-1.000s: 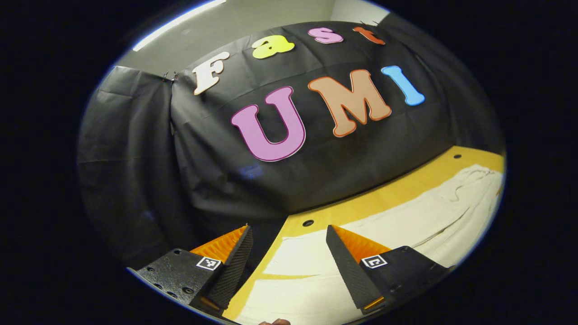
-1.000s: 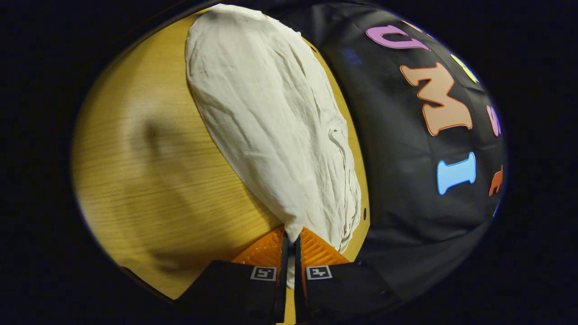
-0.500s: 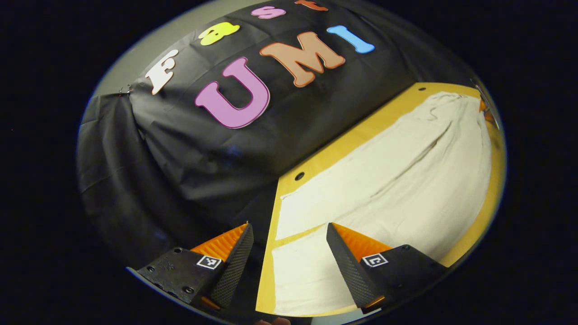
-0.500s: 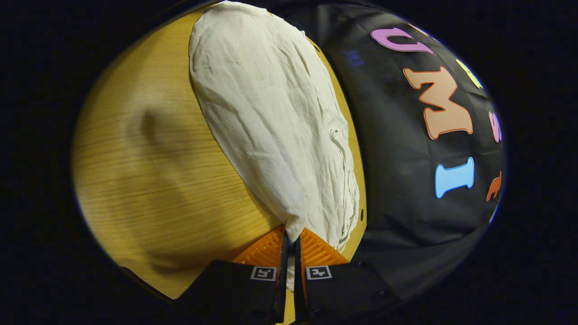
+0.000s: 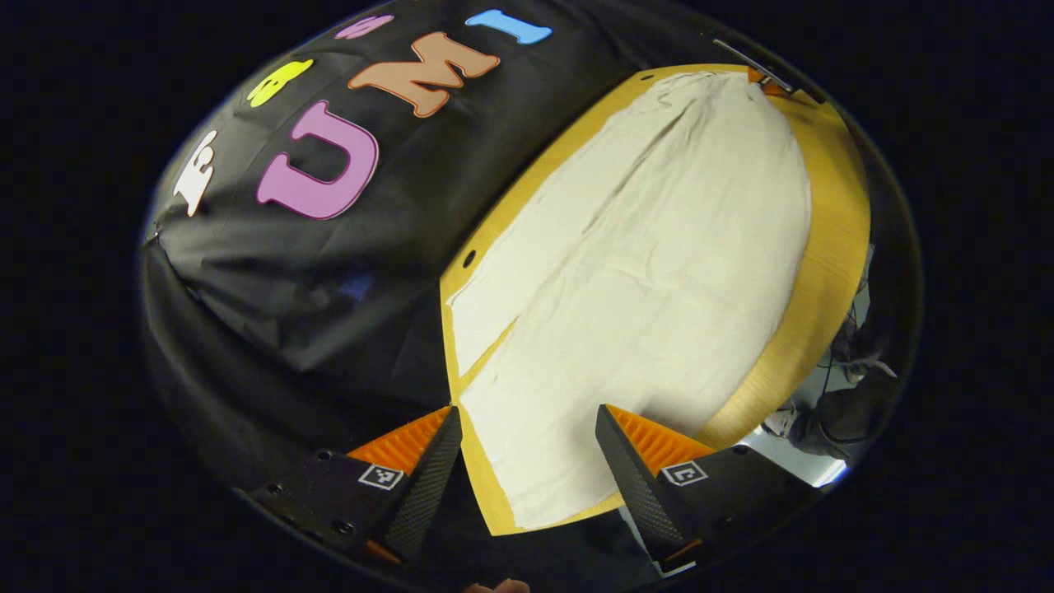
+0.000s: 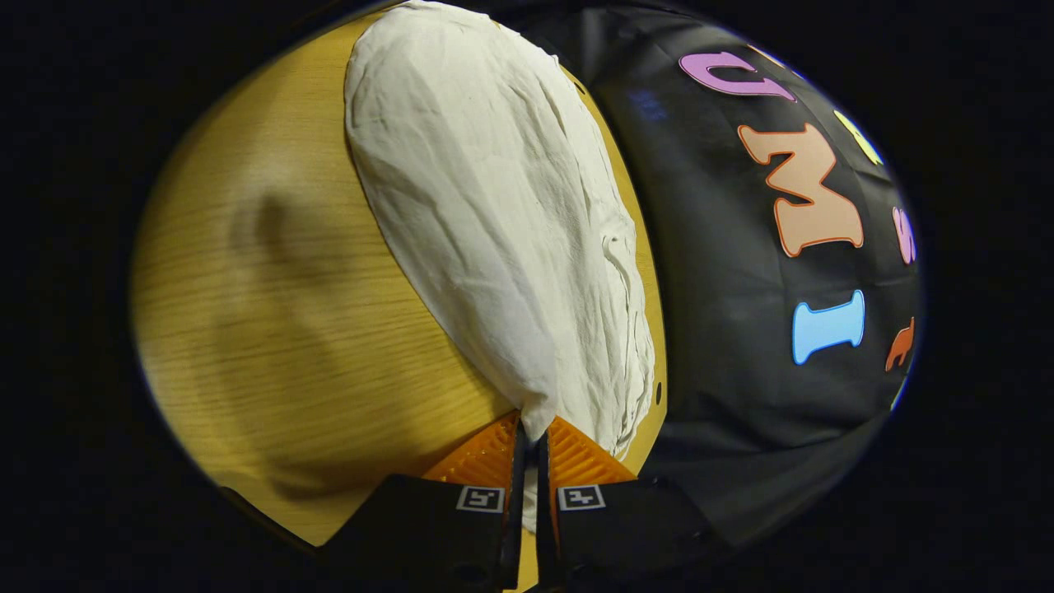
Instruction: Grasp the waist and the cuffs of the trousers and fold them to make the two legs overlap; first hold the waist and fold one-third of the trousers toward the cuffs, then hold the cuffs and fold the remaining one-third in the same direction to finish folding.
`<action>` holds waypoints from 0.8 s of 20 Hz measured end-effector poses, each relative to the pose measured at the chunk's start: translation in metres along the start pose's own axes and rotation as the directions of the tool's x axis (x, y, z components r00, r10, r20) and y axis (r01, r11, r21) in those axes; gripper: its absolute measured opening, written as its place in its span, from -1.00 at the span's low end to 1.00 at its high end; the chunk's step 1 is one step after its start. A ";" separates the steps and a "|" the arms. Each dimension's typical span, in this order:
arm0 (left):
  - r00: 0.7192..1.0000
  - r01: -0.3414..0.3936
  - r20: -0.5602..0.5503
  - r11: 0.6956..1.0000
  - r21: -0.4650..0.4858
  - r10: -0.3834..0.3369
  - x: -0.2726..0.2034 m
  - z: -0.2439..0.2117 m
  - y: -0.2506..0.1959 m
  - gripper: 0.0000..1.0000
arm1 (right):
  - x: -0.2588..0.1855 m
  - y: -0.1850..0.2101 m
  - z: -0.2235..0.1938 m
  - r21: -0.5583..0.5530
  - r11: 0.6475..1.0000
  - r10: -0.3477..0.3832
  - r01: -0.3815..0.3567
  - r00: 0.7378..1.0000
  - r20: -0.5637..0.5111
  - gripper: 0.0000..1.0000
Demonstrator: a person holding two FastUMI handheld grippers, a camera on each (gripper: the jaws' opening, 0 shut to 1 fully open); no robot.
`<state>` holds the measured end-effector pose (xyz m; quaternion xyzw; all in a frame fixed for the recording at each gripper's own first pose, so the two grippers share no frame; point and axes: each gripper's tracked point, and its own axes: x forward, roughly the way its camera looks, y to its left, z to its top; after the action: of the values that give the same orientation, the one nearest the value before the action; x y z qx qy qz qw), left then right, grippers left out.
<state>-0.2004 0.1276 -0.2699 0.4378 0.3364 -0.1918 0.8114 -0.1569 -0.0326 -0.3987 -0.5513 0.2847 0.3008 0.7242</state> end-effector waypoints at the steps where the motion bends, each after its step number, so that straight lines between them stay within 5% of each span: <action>1: 1.000 0.019 -0.010 1.000 0.021 -0.019 -0.006 -0.005 -0.008 0.94 | 0.000 0.000 0.001 0.000 1.000 -0.003 0.003 1.000 0.000 -0.80; 11: 0.987 0.140 -0.099 0.980 0.145 -0.126 -0.007 -0.032 -0.038 0.95 | 0.001 0.000 0.003 -0.004 1.000 -0.017 0.017 1.000 0.001 -0.80; 16: 0.984 0.168 -0.111 0.940 0.297 -0.141 0.000 -0.036 -0.045 0.87 | 0.001 -0.001 0.003 -0.006 1.000 -0.028 0.028 1.000 -0.002 -0.80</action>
<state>-0.2413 0.1336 -0.3103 0.5378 0.3714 -0.2852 0.7011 -0.1555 -0.0295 -0.3979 -0.5576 0.2768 0.2912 0.7264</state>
